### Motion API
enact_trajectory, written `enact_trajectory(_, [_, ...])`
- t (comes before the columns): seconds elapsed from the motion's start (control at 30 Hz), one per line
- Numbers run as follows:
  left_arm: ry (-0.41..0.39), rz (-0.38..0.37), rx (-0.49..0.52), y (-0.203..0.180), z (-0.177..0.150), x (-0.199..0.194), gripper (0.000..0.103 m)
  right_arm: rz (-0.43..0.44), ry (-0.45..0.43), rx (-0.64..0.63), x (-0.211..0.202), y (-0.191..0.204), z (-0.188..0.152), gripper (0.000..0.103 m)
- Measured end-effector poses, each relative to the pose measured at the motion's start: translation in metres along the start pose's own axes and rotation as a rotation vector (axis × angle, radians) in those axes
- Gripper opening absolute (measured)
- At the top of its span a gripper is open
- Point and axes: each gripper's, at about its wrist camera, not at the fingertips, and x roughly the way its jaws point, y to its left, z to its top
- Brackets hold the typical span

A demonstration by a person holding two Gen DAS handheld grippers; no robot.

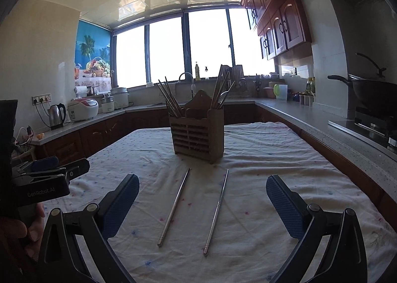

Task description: Organize utensils

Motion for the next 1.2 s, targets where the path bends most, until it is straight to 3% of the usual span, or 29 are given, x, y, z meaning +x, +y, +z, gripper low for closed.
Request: enact_trajectory(1.2, [-0.042,0.042,0.044,-0.01,-0.012,-0.009,0.103,-0.022,-0.074,0.032,-0.019,-0.016,-0.007,0.103])
